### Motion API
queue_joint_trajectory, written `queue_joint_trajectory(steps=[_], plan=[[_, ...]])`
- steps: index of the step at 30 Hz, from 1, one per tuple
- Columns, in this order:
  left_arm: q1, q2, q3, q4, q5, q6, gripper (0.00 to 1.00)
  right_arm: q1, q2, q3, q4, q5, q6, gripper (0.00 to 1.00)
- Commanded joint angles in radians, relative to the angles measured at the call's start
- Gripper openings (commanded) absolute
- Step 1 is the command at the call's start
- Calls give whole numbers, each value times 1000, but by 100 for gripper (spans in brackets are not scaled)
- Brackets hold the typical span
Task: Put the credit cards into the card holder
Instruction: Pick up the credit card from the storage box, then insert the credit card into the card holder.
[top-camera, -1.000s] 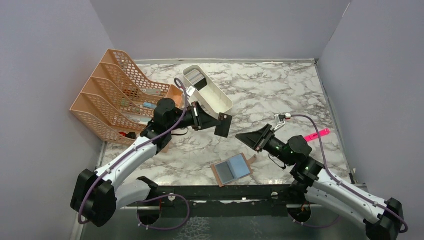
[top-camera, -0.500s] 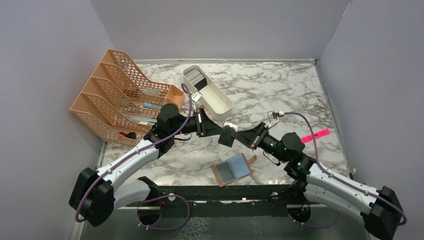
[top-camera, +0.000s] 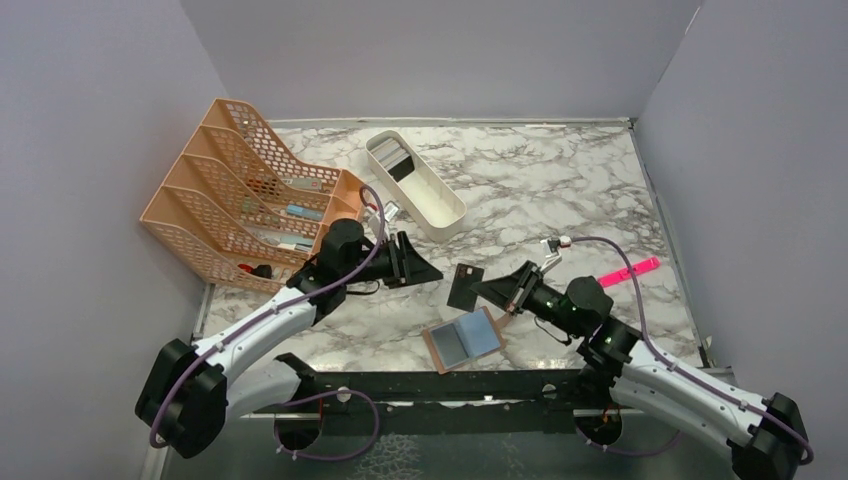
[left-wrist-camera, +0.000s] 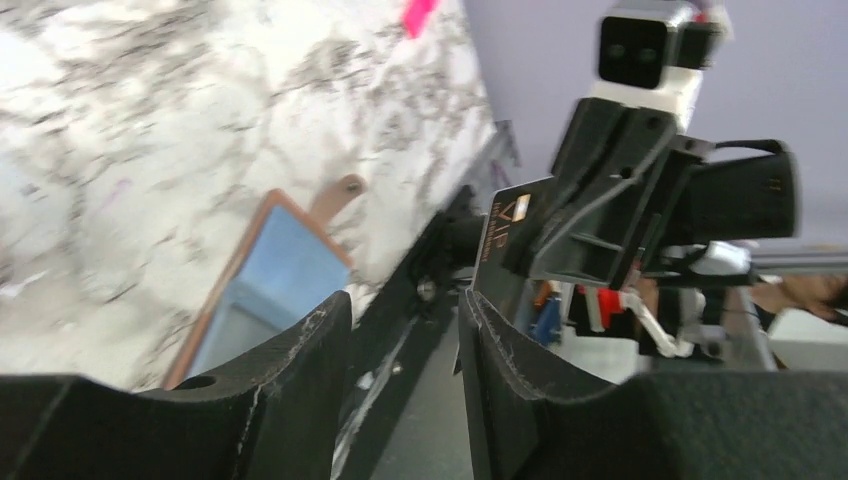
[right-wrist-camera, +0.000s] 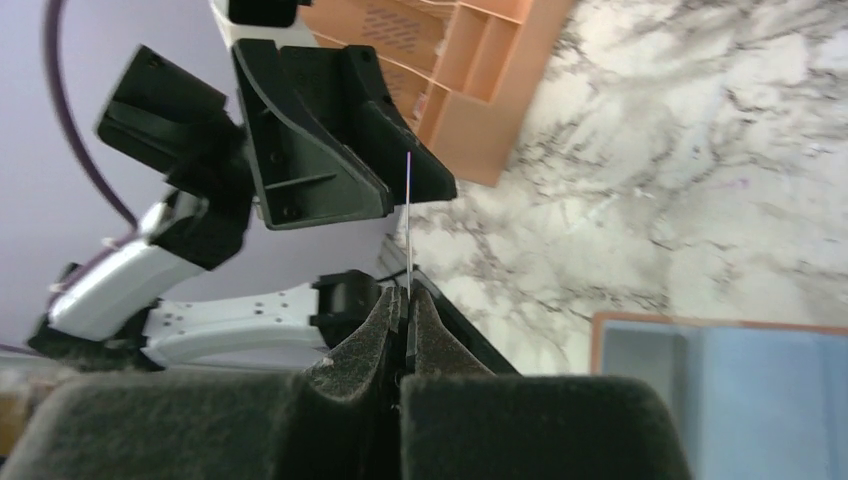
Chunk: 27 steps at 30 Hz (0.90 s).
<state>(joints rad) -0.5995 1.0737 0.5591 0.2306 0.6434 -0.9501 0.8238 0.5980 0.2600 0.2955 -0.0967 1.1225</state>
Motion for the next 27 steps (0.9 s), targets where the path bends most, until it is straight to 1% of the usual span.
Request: queue_joint_trajectory(steps=[1, 3, 6, 8, 11, 15, 19, 22, 27], plan=[[-15, -45, 18, -271, -199, 188, 45, 3, -28, -25, -192, -33, -97, 1], [-28, -50, 3, -323, -255, 214, 44, 3, -16, -28, -223, -57, -144, 1], [-57, -36, -34, -334, -289, 214, 42, 3, 50, -11, -278, -98, -207, 1], [-94, -17, -51, -334, -316, 209, 41, 3, 110, 8, -319, -109, -233, 1], [-158, 21, -71, -333, -364, 191, 40, 3, 172, 19, -328, -130, -260, 1], [-230, 61, -100, -318, -406, 155, 41, 3, 213, 12, -320, -110, -270, 1], [-267, 77, -129, -271, -422, 118, 41, 3, 239, 13, -315, -66, -304, 1], [-286, 98, -140, -230, -424, 100, 38, 3, 268, -1, -270, -77, -311, 1], [-298, 163, -153, -168, -441, 85, 27, 3, 303, -31, -202, -90, -308, 1]])
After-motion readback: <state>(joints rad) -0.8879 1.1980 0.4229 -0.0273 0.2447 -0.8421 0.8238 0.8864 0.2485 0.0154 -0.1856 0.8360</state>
